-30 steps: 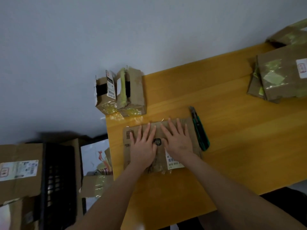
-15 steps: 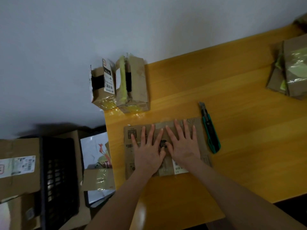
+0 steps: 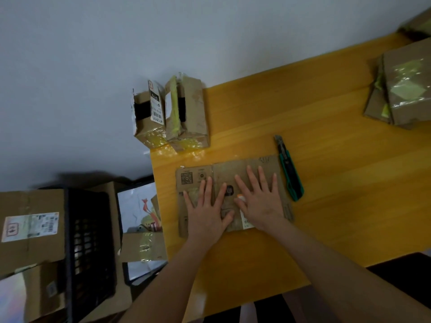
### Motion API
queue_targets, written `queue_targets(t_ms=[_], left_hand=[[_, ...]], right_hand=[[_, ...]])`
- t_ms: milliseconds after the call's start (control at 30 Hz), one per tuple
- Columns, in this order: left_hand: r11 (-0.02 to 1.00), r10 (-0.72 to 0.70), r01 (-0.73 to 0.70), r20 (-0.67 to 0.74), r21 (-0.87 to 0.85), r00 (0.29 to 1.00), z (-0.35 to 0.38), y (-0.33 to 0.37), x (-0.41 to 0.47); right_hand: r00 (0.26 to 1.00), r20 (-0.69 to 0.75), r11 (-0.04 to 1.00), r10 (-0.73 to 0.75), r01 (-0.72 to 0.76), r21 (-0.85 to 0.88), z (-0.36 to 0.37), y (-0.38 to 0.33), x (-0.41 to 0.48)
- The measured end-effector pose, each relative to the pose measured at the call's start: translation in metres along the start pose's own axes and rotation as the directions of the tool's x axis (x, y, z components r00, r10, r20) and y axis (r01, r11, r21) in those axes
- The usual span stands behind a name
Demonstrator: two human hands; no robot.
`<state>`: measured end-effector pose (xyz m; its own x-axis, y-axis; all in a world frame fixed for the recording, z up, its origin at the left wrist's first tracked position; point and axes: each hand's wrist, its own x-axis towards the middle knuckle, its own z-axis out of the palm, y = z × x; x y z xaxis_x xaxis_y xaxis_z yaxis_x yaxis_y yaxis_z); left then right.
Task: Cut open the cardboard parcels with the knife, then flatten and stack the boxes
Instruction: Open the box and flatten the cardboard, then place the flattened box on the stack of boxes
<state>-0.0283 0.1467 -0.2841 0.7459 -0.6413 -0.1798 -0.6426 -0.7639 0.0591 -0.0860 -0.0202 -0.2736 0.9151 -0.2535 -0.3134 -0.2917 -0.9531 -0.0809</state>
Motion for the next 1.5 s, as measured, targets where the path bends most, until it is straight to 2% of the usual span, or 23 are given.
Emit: queue_targets(t_ms=[100, 500, 700, 800, 867, 933, 967, 1033, 1100, 1167, 1300, 1400, 1500], left_hand=[[1.000, 0.011, -0.010, 0.020, -0.005, 1.000, -0.002, 0.002, 0.000], [1.000, 0.017, -0.016, 0.066, -0.008, 0.998, -0.003, 0.002, 0.005], [1.000, 0.001, 0.001, 0.189, -0.011, 0.982, -0.012, 0.001, 0.005], [1.000, -0.004, 0.007, 0.186, -0.020, 0.983, -0.031, -0.005, 0.005], [0.988, -0.095, 0.108, 0.119, -0.114, 0.988, -0.050, -0.014, 0.002], [0.949, -0.237, 0.245, 0.062, -0.201, 0.970, -0.060, -0.027, -0.004], [0.916, -0.302, 0.307, 0.060, -0.257, 0.951, -0.063, -0.033, -0.007], [0.812, -0.394, 0.413, 0.134, -0.412, 0.909, -0.065, -0.040, -0.009], [0.704, -0.425, 0.480, 0.231, -0.524, 0.875, -0.067, -0.039, -0.009], [0.644, -0.430, 0.511, 0.284, -0.569, 0.857, -0.068, -0.036, -0.008], [0.529, -0.472, 0.567, 0.336, -0.632, 0.815, -0.070, -0.032, -0.003], [0.464, -0.485, 0.593, 0.371, -0.659, 0.792, -0.074, -0.028, 0.002], [0.437, -0.499, 0.597, 0.370, -0.673, 0.783, -0.081, -0.018, 0.008]], right_hand=[[0.999, -0.005, 0.999, 0.044, -0.044, 0.032, 0.008, 0.003, -0.016], [0.999, -0.030, 0.999, 0.022, -0.020, 0.040, 0.014, 0.005, -0.012], [0.995, 0.099, 0.999, 0.033, -0.037, 0.036, 0.002, 0.003, -0.014], [0.993, 0.119, 0.997, -0.010, 0.002, 0.072, -0.016, 0.010, -0.017], [0.994, 0.084, 0.990, 0.063, -0.074, 0.123, -0.033, 0.015, -0.028], [0.968, -0.019, 0.956, 0.251, -0.244, 0.166, -0.043, 0.022, -0.044], [0.934, -0.035, 0.919, 0.357, -0.344, 0.191, -0.046, 0.024, -0.051], [0.857, 0.037, 0.830, 0.513, -0.507, 0.231, -0.049, 0.026, -0.063], [0.801, 0.158, 0.736, 0.578, -0.595, 0.322, -0.052, 0.025, -0.067], [0.766, 0.228, 0.640, 0.601, -0.633, 0.436, -0.053, 0.022, -0.067], [0.781, 0.257, 0.492, 0.570, -0.575, 0.654, -0.063, 0.018, -0.059], [0.816, 0.260, 0.232, 0.516, -0.425, 0.875, -0.083, 0.027, -0.053], [0.835, 0.288, -0.049, 0.469, -0.301, 0.952, -0.107, 0.045, -0.052]])
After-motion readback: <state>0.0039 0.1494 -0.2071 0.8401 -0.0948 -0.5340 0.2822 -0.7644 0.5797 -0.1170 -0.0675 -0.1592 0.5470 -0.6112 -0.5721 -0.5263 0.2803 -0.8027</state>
